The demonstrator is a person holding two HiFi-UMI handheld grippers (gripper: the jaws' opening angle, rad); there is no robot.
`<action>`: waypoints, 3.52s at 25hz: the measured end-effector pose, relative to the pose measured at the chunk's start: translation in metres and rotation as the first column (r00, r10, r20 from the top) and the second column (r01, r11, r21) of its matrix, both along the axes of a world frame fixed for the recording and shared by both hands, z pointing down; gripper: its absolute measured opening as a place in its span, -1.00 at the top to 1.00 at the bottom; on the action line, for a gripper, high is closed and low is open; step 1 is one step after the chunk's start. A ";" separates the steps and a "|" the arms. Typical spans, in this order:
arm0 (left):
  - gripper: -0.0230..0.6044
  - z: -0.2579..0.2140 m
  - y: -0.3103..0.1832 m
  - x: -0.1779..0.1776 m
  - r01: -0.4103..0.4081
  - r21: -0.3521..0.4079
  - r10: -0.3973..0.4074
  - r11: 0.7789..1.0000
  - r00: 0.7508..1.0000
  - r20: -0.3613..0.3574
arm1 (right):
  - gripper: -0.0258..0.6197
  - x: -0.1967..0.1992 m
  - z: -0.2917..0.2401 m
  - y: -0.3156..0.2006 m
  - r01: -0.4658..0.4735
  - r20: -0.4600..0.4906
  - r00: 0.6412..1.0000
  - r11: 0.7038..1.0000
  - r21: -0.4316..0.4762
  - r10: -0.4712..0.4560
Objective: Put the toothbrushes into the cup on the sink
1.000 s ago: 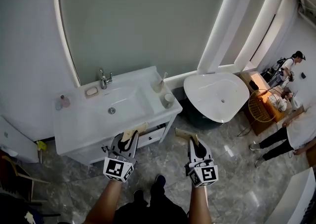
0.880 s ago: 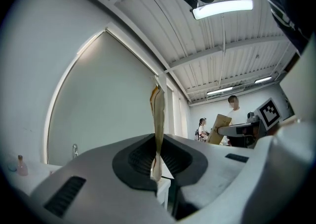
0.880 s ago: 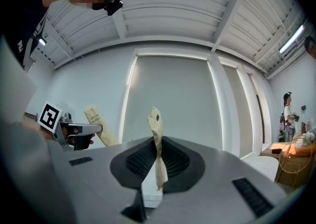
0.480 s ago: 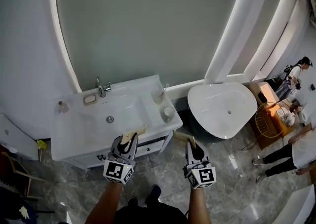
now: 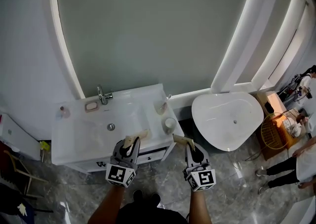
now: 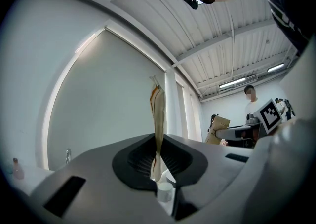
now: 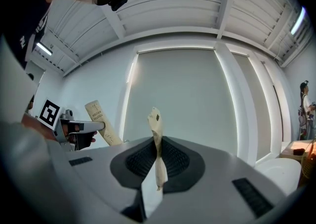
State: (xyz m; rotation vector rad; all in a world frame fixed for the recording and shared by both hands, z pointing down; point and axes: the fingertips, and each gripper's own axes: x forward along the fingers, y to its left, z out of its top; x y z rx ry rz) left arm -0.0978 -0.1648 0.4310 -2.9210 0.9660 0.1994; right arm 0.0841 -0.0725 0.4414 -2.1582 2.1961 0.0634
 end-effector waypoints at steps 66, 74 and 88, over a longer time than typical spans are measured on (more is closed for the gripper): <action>0.78 0.049 -0.081 0.190 0.347 -0.030 -0.346 0.937 0.937 0.040 | 0.77 0.178 0.049 -0.174 0.424 0.007 0.905 0.903 -0.067 -0.425; 0.78 0.067 -0.099 0.182 0.329 -0.053 -0.327 0.943 0.944 0.041 | 0.77 0.166 0.073 -0.192 0.414 0.021 0.910 0.906 -0.092 -0.414; 0.78 0.116 -0.126 0.179 0.308 -0.066 -0.307 0.949 0.951 0.026 | 0.77 0.156 0.126 -0.215 0.426 0.050 0.905 0.897 -0.119 -0.423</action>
